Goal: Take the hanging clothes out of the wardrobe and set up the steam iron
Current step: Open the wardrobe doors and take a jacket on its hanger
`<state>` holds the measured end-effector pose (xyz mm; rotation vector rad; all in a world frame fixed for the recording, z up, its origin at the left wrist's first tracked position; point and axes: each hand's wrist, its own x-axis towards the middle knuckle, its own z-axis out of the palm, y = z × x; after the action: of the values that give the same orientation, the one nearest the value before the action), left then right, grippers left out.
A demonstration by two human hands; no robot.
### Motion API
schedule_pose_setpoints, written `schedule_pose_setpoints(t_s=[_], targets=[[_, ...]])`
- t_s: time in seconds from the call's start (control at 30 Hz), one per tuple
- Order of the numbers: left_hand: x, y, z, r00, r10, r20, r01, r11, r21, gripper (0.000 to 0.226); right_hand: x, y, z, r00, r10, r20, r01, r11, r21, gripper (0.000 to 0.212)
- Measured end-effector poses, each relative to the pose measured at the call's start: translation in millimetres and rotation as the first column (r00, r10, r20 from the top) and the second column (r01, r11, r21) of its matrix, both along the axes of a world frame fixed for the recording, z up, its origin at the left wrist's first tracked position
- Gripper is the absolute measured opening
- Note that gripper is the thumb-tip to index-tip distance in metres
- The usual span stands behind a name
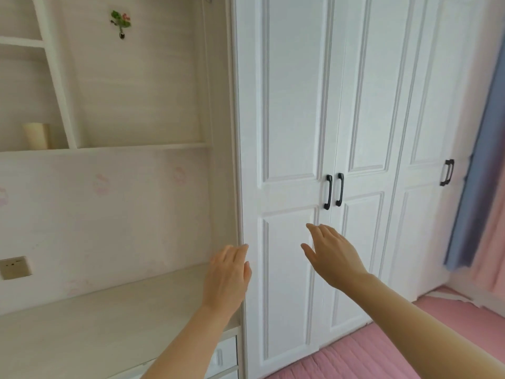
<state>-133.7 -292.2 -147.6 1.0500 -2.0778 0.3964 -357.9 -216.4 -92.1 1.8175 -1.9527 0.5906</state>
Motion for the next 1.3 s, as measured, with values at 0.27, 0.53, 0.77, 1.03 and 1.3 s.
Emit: schedule_pose_setpoints(t_s=[0.27,0.53,0.77,1.03,1.3], targets=[[-74,-50,-17,0.996,-0.065,0.065,0.063,0.998,0.023,0.044,-66,-43,-4,0.994,-0.105,0.036,0.104,0.994,0.036,0.047],[-177,-115,3,0.995,-0.099,0.019,0.099,0.995,0.018,0.04,-145,-117,17,0.99,-0.111,0.087,0.107,0.993,0.045,0.043],[-269,-162,9,0.98,-0.197,-0.029,0.199,0.977,0.073,0.038,-217,-184,39,0.975,-0.088,0.206,0.081,0.996,0.043,0.04],[-354,-189,30,0.907,-0.223,-0.358,0.331,0.903,0.275,0.04,-257,-240,65,0.941,0.024,0.339,-0.014,0.999,-0.033,0.043],[-388,-204,36,0.847,-0.097,-0.522,0.336,0.859,0.386,0.031,-266,-267,83,0.863,0.163,0.478,-0.107,0.984,-0.143,0.044]])
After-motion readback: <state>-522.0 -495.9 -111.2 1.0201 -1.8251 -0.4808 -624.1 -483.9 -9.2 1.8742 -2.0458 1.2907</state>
